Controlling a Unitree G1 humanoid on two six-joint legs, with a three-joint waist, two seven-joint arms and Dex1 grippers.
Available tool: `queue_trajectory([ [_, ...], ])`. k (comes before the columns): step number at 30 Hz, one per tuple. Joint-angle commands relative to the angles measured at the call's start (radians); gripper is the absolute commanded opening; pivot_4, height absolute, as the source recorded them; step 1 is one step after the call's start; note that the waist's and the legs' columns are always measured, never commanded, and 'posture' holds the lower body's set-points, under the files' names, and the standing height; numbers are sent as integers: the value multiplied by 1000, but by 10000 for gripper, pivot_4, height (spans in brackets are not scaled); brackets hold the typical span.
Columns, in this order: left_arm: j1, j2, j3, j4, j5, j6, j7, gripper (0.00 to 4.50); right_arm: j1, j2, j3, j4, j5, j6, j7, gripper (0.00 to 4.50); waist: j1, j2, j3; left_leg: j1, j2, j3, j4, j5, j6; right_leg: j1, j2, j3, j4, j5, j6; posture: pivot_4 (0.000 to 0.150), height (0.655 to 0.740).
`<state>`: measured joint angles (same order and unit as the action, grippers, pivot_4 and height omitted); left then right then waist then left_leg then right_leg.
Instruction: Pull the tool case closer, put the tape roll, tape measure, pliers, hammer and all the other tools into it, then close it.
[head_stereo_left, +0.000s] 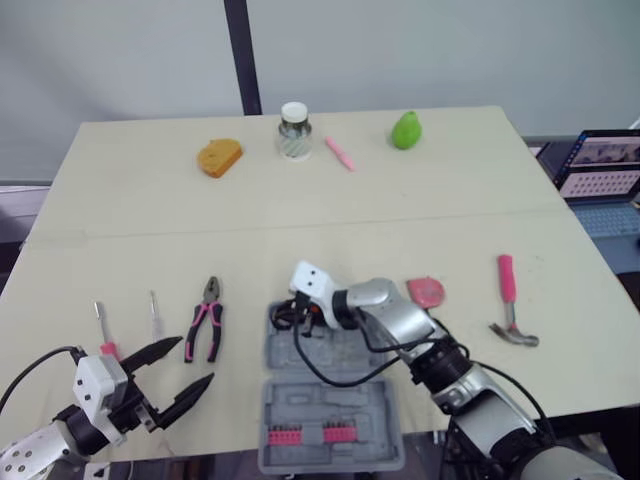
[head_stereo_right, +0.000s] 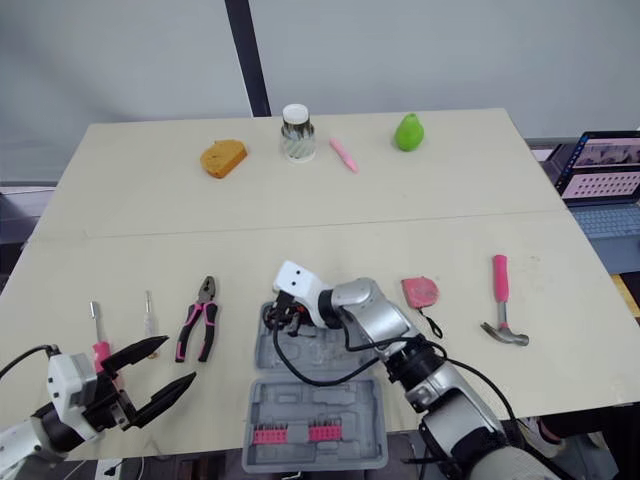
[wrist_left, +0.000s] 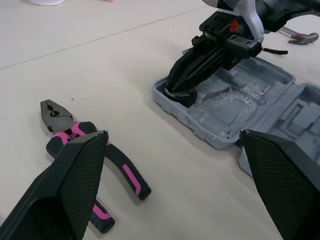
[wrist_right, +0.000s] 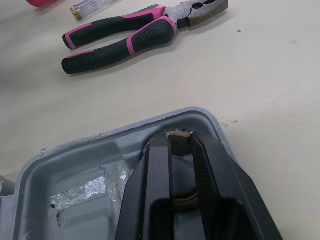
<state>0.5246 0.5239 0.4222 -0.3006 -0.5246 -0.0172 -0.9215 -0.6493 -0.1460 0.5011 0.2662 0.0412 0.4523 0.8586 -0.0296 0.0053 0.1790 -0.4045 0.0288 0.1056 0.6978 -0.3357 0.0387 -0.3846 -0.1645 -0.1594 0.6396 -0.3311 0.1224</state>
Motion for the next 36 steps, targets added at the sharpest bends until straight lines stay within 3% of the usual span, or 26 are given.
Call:
queue_trajectory([
  [1, 12, 5, 21, -18, -15, -5, -3, 45000, 0, 14, 5, 21, -23, -33, -14, 6987, 0, 0, 0, 0, 0, 0, 0, 0, 0, 0, 0, 0, 0, 0, 0, 1500, 6950],
  [17, -2, 6, 9, -27, -12, 4, 2, 45000, 32, 17, -3, -13, -56, -58, -4, 6987, 0, -1, 0, 1, 0, 0, 0, 0, 0, 0, 0, 0, 2, 0, 0, 1500, 6950],
  [23, -58, 34, -9, -52, -32, 39, -10, 45000, 22, -18, -114, -251, 46, 110, 9, 6987, 3, 0, 0, 0, 0, 0, 0, 0, 0, 0, 0, 0, 2, 0, 0, 1500, 6950],
  [29, -119, 74, -23, -104, -67, 108, -15, 45000, 95, -158, -231, -517, 146, 322, 3, 6987, 4, -1, -1, 0, -1, -2, 0, 0, 0, 0, -1, 0, 2, 0, 0, 1500, 6950],
  [36, -81, 97, -10, -157, -99, 134, -53, 45000, 382, -418, -492, -822, 296, 519, 4, 6987, 4, -1, 0, 0, -1, -1, 0, 0, 1, 3, -1, -1, -3, 0, 0, 1500, 6950],
])
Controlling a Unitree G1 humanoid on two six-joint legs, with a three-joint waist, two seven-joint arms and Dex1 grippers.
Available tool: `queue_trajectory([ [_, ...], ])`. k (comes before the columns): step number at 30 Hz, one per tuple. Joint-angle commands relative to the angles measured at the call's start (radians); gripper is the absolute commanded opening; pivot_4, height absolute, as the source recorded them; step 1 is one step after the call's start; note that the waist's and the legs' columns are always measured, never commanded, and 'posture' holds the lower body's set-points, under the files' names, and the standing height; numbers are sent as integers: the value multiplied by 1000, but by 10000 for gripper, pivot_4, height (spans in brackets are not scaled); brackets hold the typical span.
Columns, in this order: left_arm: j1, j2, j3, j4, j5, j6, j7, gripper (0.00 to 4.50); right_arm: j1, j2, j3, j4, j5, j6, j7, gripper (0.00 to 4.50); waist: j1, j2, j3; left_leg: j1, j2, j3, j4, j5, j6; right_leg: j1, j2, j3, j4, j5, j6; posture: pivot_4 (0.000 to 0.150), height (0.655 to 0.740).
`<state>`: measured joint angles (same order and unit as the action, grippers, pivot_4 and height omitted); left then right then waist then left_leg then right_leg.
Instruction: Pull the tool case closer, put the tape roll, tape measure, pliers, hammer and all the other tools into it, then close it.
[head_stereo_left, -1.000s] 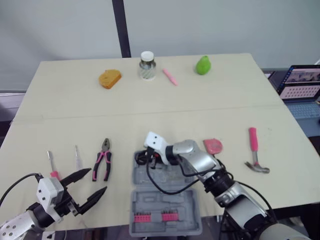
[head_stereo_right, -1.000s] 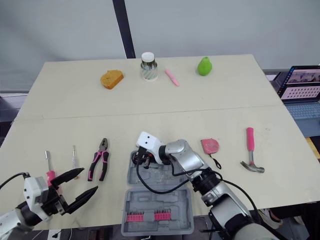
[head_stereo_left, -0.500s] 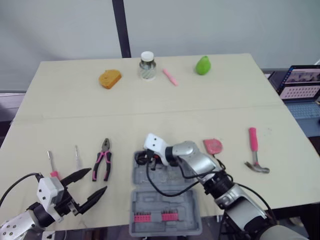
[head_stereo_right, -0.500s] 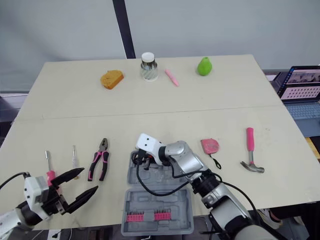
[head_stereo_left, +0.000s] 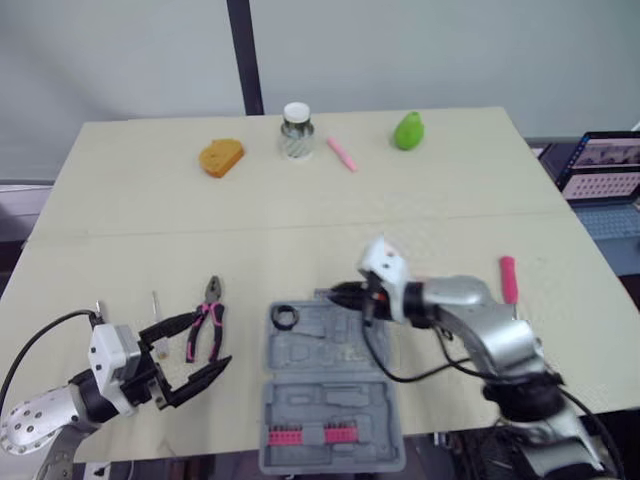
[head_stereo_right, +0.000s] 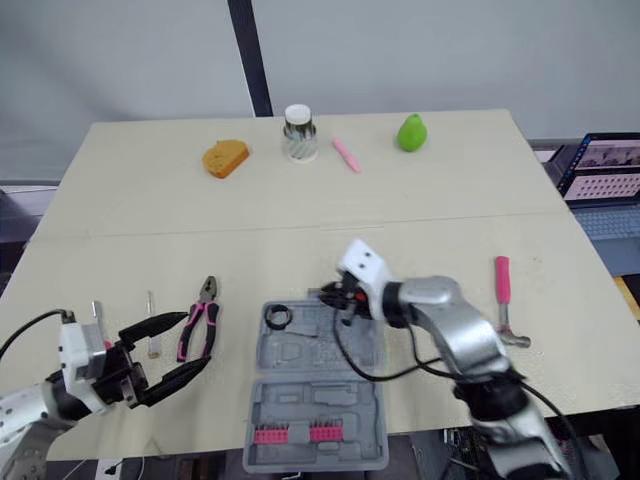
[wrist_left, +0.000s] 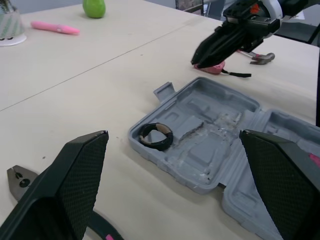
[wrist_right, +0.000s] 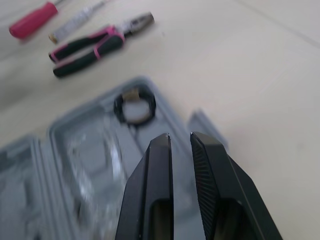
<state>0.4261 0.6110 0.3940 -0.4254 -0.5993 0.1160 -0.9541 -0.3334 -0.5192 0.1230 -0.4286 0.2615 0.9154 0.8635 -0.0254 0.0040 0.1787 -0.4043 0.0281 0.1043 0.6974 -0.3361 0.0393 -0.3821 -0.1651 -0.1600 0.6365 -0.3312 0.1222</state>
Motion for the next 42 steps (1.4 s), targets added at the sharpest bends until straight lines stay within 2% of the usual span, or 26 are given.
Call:
queue_trajectory([
  [1, 20, 11, 18, -29, -26, 2, -26, 45000, 121, -72, -158, -158, 92, 70, -2, 6987, 2, 0, 0, 0, 0, 1, 0, 0, 0, 0, 0, 0, -1, 0, 0, 1500, 6950],
  [5, 9, 6, 0, -3, -20, -7, -45, 45000, 273, -128, -260, -226, 135, 81, -17, 6987, 1, 0, 0, 1, 1, 0, -1, 0, 0, 2, 0, 0, -3, 0, 0, 1500, 6950],
  [9, -38, -9, -47, 36, -2, -21, -59, 45000, 332, -137, -287, -254, 162, 76, -42, 6987, 5, 1, 1, 2, 1, 0, -1, 0, 0, 5, 0, -1, -6, 0, 0, 1500, 6950],
  [11, -65, -13, -70, 55, 6, -25, -63, 45000, 340, -136, -288, -261, 170, 75, -61, 6987, -2, 2, 1, 2, -8, -18, -8, 5, 3, 19, -7, -16, -13, 0, 1, 1500, 6950],
  [12, -75, -13, -77, 64, 9, -27, -64, 45000, 341, -135, -288, -263, 173, 75, -72, 6987, -4, 2, 1, 2, -18, -32, -17, 11, 4, 28, -17, -31, -15, 0, 2, 1500, 6950],
  [14, -92, -11, -84, 81, 13, -33, -71, 45000, 342, -130, -292, -267, 185, 82, -91, 6987, 2, 3, 2, 2, -33, -56, -25, 24, 5, 33, -25, -46, -16, 0, 6, 1500, 6950],
  [16, -100, -10, -87, 93, 15, -38, -77, 45000, 342, -132, -292, -268, 196, 85, -104, 6987, 27, 2, 2, 0, -33, -55, -22, 25, 4, 28, -19, -25, -12, 1, 8, 1500, 6950],
  [19, -109, -8, -89, 109, 17, -45, -86, 45000, 346, -138, -289, -269, 209, 81, -119, 6987, 47, 2, 2, 0, -33, -53, -21, 27, 4, 29, -18, -22, -16, 1, 9, 1500, 6950],
  [27, -111, -5, -87, 122, 18, -58, -97, 45000, 360, -160, -304, -259, 233, 53, -126, 6987, 51, 2, 2, 0, -32, -51, -22, 27, 4, 28, -17, -20, -16, 1, 9, 1500, 6950],
  [32, -92, 1, -73, 124, 11, -60, -109, 45000, 412, -183, -359, -249, 251, -36, -84, 6987, 51, 2, 2, 0, -32, -50, -22, 27, 4, 28, -17, -19, -16, 2, 9, 1500, 6950],
  [41, 54, 11, -8, 119, 10, -73, -148, 45000, 565, -296, -396, -229, 237, -165, 12, 6987, 51, 2, 2, 0, -31, -49, -22, 26, 4, 28, -17, -18, -17, 1, 10, 1500, 6950],
  [42, 71, 12, -2, 124, 14, -84, -158, 45000, 582, -304, -402, -227, 243, -168, 19, 9299, 51, 1, 2, 0, -31, -49, -22, 26, 4, 28, -17, -18, -17, 1, 10, 1500, 6950],
])
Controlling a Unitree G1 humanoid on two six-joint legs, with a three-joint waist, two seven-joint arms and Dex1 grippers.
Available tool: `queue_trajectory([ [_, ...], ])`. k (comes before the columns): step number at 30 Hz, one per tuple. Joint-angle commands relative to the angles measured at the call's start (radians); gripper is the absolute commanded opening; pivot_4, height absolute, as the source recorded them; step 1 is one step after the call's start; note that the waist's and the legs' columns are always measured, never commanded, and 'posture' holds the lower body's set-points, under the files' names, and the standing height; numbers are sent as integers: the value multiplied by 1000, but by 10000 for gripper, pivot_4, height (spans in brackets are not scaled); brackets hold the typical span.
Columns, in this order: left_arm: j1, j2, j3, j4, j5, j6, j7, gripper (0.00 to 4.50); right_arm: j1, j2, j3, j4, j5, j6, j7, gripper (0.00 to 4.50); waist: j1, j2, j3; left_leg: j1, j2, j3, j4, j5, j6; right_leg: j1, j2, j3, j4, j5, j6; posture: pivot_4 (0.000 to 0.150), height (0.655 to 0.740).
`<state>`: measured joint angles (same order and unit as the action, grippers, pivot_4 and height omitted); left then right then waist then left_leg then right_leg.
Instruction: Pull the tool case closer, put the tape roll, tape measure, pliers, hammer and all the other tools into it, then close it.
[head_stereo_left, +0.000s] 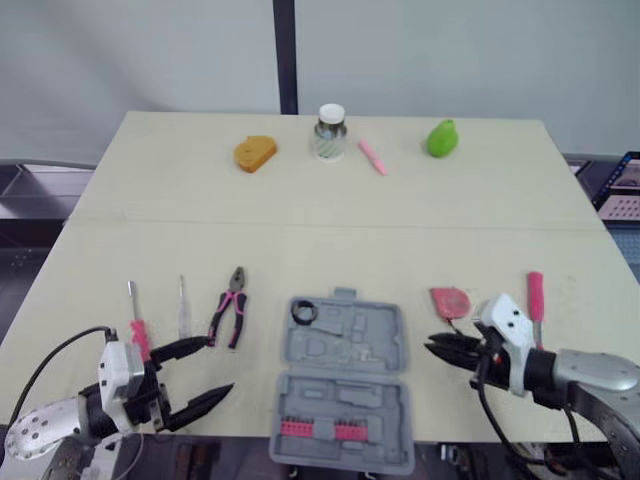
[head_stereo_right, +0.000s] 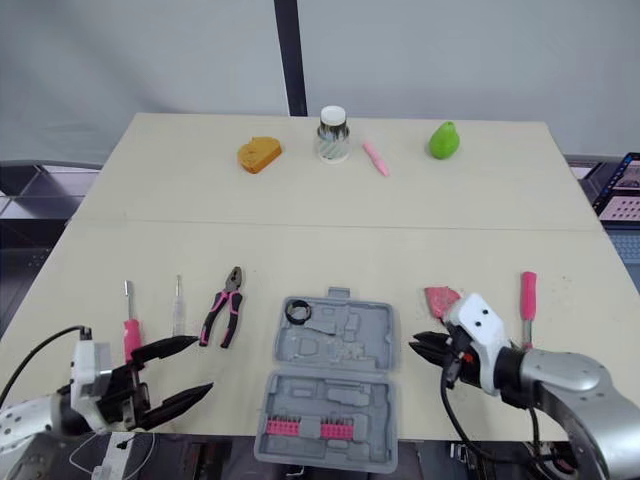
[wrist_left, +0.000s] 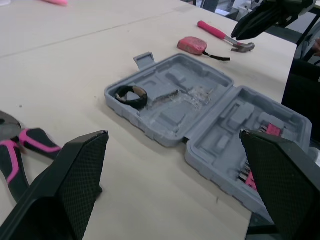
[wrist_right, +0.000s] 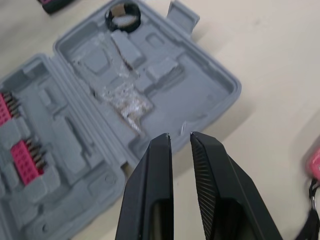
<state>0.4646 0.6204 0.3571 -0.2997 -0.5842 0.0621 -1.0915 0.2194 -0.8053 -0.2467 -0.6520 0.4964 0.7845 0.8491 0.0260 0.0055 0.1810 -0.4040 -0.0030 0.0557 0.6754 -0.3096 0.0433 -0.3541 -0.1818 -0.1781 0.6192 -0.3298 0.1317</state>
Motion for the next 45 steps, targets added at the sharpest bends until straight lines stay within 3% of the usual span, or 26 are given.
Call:
queue_trajectory([
  [1, 54, 5, 42, 2, -2, -36, -35, 45000, 51, -30, -40, -4, 12, -46, 49, 12131, 0, 0, 0, 0, 0, 0, 0, 0, 0, 0, 0, 0, 0, 0, 0, 1500, 6950],
  [5, 113, 4, 66, 10, -7, -41, -58, 45000, 140, -56, -62, -1, 7, -104, 100, 27604, 2, -1, 0, 0, 0, 1, 0, 0, 0, 0, 0, 1, -1, 0, 0, 1500, 6950],
  [8, 167, 0, 72, 5, 6, -71, -87, 45000, 205, -46, -78, 7, -8, -173, 121, 42979, 3, -2, 0, 0, 0, 1, 0, -1, 0, 0, 0, 1, -2, 0, 0, 1500, 6950],
  [9, 174, -2, 74, 6, 8, -79, -89, 45000, 217, -42, -81, 9, -10, -190, 122, 44446, 3, -2, 0, 0, 0, 1, 0, -1, 0, 0, 0, 1, -3, 0, 1, 1500, 6950],
  [20, 177, -16, 77, -16, 34, -156, -74, 45000, 261, -58, -61, 34, -31, -230, 118, 44446, 2, -2, 0, 0, 2, 3, 0, -1, 0, 0, 1, 3, -8, 0, 1, 1500, 6950],
  [26, 45, 11, 2, -88, 19, -113, -57, 45000, 208, -28, -121, 19, -10, -96, -13, 44446, 13, -3, -1, 0, 1, 3, 2, -1, 0, 0, 0, 4, -7, 0, 1, 1500, 6950],
  [34, -146, 12, -129, -97, 45, -64, -28, 45000, 111, 133, -94, -18, -33, 61, -283, 44446, 14, -3, -1, 1, 1, 4, 2, -1, 0, 0, 2, 5, 0, 0, 1, 1500, 6950],
  [39, -182, 16, -159, -96, 53, -56, -16, 45000, 18, 256, -21, 3, -78, 151, -459, 44446, -1, -2, -1, 1, 2, 5, 2, -1, -1, -2, 3, 7, 2, 0, 1, 1500, 6950],
  [45, -200, 27, -161, -105, 50, -43, -7, 45000, -57, 331, 23, 84, -133, 158, -553, 44446, -1, -2, -1, 1, 2, 7, 2, -1, -1, -4, 3, 10, 3, 0, 1, 1500, 6950],
])
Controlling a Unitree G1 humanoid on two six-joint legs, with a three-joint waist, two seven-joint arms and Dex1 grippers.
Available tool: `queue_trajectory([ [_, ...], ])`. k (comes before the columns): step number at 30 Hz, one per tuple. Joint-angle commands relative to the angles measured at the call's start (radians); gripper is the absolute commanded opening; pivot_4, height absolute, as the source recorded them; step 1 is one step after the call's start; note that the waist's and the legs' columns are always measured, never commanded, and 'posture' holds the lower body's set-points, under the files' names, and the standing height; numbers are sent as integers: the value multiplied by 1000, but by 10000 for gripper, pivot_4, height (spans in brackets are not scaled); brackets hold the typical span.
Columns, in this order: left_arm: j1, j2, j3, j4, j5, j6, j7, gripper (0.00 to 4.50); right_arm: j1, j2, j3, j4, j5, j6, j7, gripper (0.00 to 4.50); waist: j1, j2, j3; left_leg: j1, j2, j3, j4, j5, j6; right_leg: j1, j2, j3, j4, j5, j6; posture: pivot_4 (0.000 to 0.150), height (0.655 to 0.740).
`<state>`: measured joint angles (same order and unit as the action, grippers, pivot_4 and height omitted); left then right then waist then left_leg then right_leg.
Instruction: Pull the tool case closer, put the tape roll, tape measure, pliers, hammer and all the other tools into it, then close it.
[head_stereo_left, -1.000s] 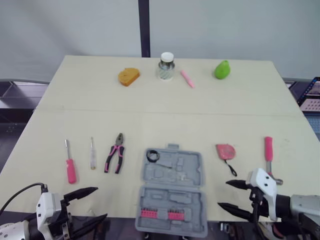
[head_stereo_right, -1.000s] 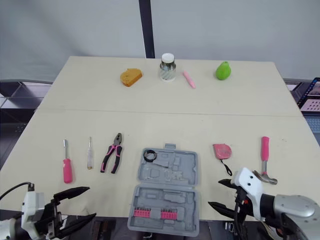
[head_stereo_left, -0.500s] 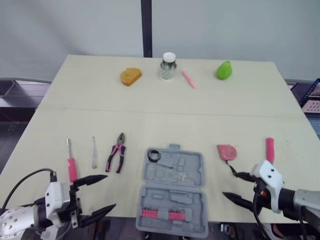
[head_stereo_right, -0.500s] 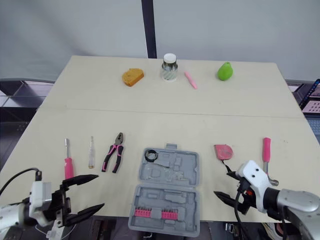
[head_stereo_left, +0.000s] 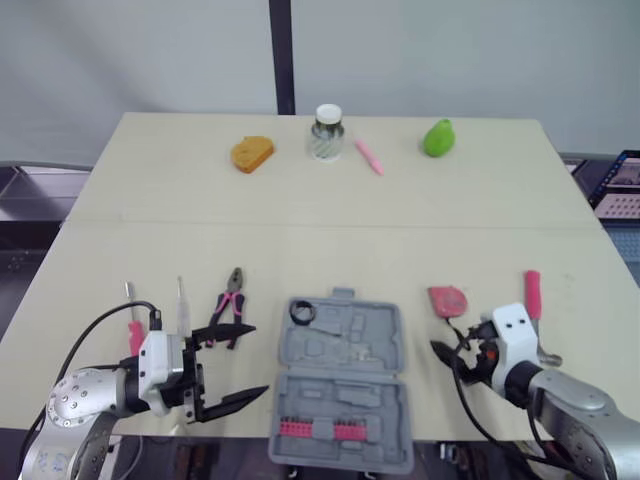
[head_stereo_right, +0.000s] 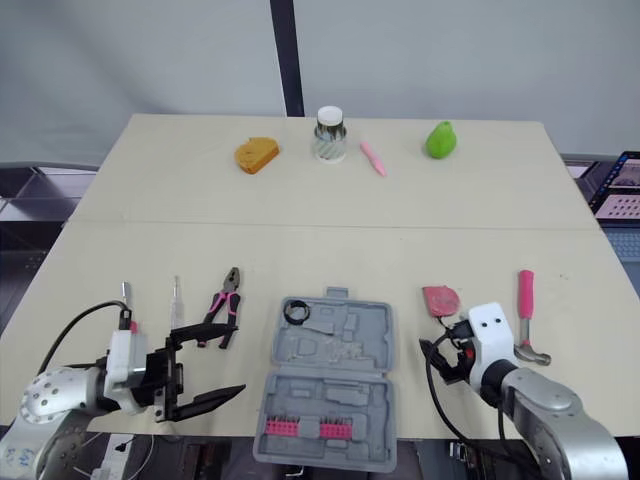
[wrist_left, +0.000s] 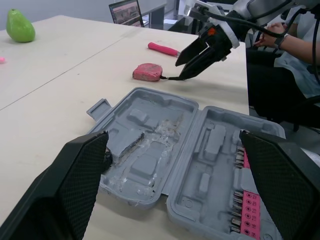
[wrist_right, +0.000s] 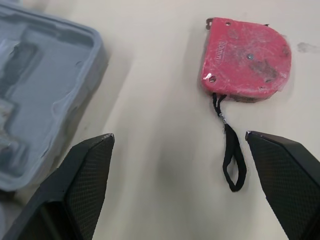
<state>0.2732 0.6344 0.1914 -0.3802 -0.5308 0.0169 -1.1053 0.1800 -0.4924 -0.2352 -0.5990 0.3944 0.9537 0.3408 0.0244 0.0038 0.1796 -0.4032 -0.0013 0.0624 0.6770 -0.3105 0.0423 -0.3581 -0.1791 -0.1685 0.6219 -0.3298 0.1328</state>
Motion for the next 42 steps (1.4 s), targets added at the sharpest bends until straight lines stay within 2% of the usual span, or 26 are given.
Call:
queue_trajectory([
  [1, -12, 16, 6, -25, -4, 5, 9, 45000, -27, 24, 18, 47, -40, -17, -53, 44446, 2, 0, 0, 0, 0, 0, 0, 0, 0, 0, 0, 0, 0, 0, 0, 1500, 6950],
  [21, 4, 21, 6, -70, -2, 26, 46, 45000, -134, 76, 60, 218, -103, -75, -75, 44446, -2, 0, 0, 1, 1, 3, 0, 0, 0, -2, 1, 4, 1, 0, 0, 1500, 6950],
  [24, 10, 16, 0, -74, 1, 25, 55, 45000, -137, 77, 62, 220, -104, -71, -73, 35921, -2, 0, 0, 1, 1, 3, 0, 0, 0, -2, 1, 4, 1, 0, 0, 1500, 6950],
  [28, 18, 12, -7, -81, 2, 23, 66, 45000, -138, 82, 70, 224, -110, -69, -74, 16586, -2, 0, 0, 1, 1, 3, 0, 0, 0, -2, 1, 4, 1, 0, 0, 1500, 6950],
  [31, 22, 12, -10, -83, 1, 21, 72, 45000, -139, 85, 75, 224, -110, -67, -75, 394, -2, 0, 0, 1, 1, 3, 0, 0, 0, -2, 1, 4, 1, 0, 0, 1500, 6950],
  [42, 32, 9, -14, -76, 4, 10, 73, 45000, -133, 91, 85, 194, -95, -30, -69, 394, -2, 0, 0, 1, 1, 3, 0, 0, 0, -2, 2, 4, 1, 0, 0, 1500, 6950],
])
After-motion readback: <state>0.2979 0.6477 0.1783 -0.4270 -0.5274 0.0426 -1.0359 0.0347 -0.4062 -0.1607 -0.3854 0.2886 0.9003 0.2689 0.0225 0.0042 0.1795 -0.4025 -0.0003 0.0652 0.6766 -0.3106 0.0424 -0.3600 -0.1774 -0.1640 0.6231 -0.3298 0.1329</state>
